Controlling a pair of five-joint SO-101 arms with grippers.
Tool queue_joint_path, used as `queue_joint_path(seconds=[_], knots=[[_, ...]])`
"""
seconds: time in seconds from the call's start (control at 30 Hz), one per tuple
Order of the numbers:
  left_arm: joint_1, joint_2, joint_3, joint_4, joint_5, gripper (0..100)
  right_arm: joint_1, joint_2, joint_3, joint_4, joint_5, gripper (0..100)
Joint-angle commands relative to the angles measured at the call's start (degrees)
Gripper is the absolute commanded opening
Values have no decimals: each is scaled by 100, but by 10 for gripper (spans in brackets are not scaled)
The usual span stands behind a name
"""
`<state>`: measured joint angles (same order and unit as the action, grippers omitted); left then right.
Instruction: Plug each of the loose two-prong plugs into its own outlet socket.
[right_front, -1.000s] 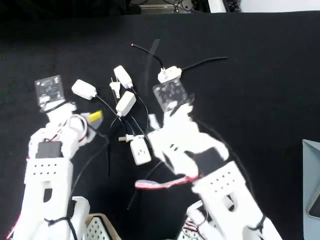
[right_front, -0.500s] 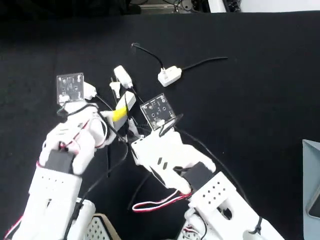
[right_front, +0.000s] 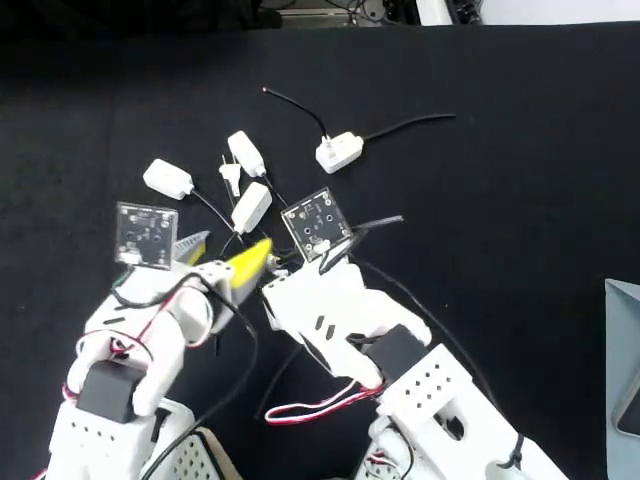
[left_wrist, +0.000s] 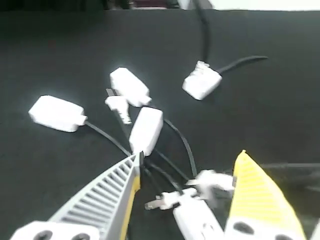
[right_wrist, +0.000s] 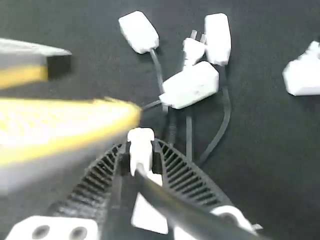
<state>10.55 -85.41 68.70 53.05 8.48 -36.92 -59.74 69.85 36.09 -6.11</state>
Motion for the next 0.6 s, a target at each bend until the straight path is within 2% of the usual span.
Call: queue_joint_path(seconds=[0.0, 0.13, 0.27, 0.43, 0.57], knots=[[-479, 44, 13, 18, -70, 295, 642, -101, -215, 123, -62, 11], [-497, 879, -136, 0, -79, 299, 1231, -92, -215, 123, -70, 11], [-523, 2382, -848, 9, -97, 300, 1530, -92, -207, 97, -281, 13], [-400, 4193, -1525, 9, -905, 299, 1732, -84, -207, 88, -299, 13], [-145, 5064, -1895, 9, -475, 300, 1978, -84, -207, 70, -299, 14]])
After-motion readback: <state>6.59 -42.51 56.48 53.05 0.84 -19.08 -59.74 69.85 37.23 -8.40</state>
